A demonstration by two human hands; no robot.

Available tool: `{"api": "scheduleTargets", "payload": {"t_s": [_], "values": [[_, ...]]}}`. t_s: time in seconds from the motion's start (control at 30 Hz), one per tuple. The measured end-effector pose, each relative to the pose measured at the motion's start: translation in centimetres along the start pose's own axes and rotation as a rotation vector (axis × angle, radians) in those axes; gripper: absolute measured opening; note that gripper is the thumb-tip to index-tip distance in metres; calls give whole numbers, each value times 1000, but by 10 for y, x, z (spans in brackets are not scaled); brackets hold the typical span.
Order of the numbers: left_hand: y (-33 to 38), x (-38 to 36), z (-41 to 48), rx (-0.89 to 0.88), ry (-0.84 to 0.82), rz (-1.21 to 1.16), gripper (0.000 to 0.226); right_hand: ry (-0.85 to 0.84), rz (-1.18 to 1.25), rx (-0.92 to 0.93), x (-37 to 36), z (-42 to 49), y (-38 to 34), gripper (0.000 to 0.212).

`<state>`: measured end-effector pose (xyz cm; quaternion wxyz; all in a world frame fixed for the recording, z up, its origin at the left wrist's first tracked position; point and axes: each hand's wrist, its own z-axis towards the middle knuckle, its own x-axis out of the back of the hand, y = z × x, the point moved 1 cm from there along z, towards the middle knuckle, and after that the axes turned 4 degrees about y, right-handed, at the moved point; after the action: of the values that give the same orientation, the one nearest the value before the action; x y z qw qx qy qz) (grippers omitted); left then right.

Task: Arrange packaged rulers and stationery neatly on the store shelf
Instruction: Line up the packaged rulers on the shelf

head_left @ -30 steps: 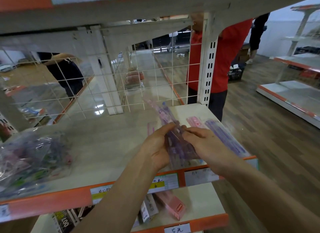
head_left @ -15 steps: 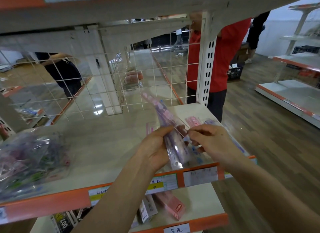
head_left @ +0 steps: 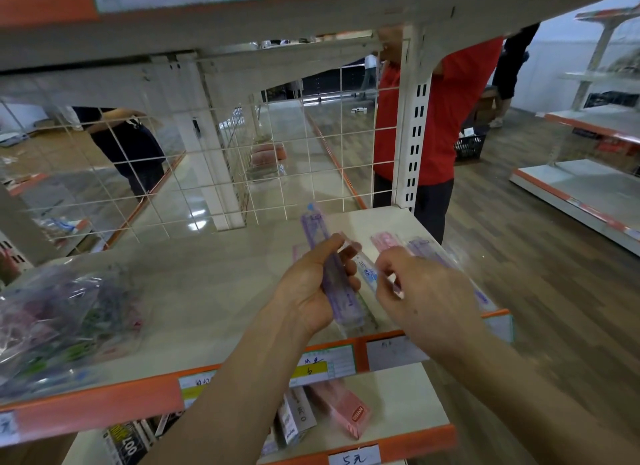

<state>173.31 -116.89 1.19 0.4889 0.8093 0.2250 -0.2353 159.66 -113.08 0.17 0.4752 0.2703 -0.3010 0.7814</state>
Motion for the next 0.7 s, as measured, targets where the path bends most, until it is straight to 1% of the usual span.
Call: {"api": "scheduleTargets", "payload": {"t_s": [0.07, 0.1, 0.13, 0.2, 0.23, 0.27, 0.33, 0.43, 0.53, 0.6, 0.7], "values": [[-1, -2, -1, -1, -13, 17, 18, -27, 14, 95, 1, -4, -8, 12], [-1, -2, -2, 2, -13, 23, 19, -89, 63, 81, 2, -6, -11, 13], [0, -1, -2, 6, -20, 21, 15, -159, 122, 29, 6, -6, -14, 14], [0, 1, -2, 18, -45, -6, 5, -300, 346, -168, 11, -5, -13, 18], [0, 2, -2, 21, -52, -15, 3, -306, 435, -242, 12, -3, -10, 22], [0, 3, -1, 17, -53, -6, 4, -292, 459, -285, 12, -1, -7, 25], [-3, 1, -2, 6, -58, 53, 6, -249, 394, -293, 11, 8, -3, 26], [-8, -5, -3, -5, -65, 141, 9, -232, 427, -350, 11, 20, -2, 20], [-10, -7, -2, -15, -73, 184, 9, -300, 429, -399, 13, 27, 2, 19], [-11, -8, -1, 13, -83, 192, 9, -369, 424, -432, 11, 31, 6, 23], [-13, -7, 1, 45, -71, 226, 9, -464, 484, -517, 8, 36, 17, 26]]}}
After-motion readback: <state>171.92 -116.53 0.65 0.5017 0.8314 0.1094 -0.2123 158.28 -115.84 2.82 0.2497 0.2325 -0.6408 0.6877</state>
